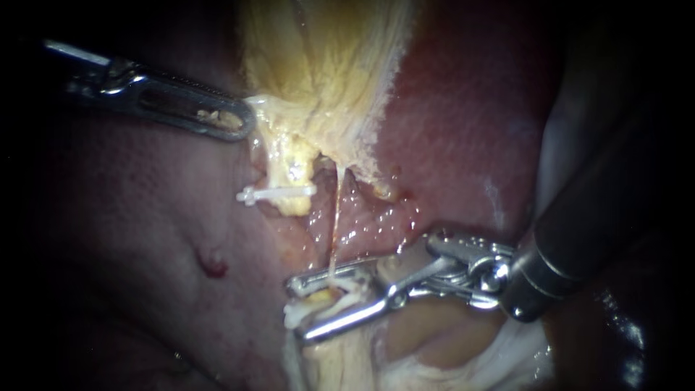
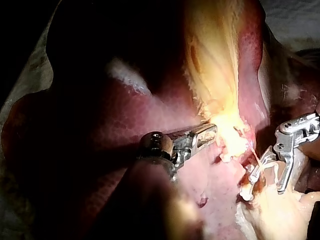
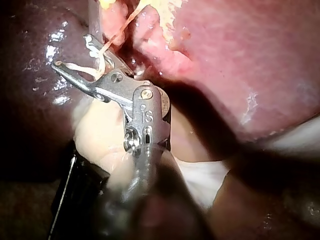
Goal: Clipping first clip right tube
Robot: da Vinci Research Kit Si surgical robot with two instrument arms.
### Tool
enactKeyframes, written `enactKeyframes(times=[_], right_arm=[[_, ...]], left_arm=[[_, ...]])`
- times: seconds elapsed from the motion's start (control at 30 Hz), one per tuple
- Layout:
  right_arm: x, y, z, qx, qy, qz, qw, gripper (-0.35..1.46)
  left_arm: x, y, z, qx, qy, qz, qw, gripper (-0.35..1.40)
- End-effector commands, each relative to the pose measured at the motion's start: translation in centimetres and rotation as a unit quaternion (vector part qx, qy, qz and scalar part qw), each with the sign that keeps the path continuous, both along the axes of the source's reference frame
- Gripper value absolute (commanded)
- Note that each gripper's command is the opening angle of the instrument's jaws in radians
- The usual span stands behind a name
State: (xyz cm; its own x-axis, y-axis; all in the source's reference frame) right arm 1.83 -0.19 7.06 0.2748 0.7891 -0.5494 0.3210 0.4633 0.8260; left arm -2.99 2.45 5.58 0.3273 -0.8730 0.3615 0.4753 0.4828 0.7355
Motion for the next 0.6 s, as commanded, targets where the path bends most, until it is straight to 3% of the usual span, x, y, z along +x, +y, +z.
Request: enactKeyframes(times=[0.03,0.27,0.6], right_arm=[[0.0,0.0,-0.01,0.0,0.002,-0.004,1.0,0.48],[-0.01,-0.02,-0.05,0.003,0.02,-0.023,0.9995,0.47],[-0.04,-0.01,-0.05,0.003,0.022,-0.026,0.9994,0.42]], left_arm=[[0.0,0.0,0.0,0.0,0.0,0.0,1.0,-0.35],[0.0,0.0,0.0,0.0,0.0,0.0,1.0,-0.35],[0.0,0.0,0.0,0.0,0.0,0.0,1.0,-0.35]])
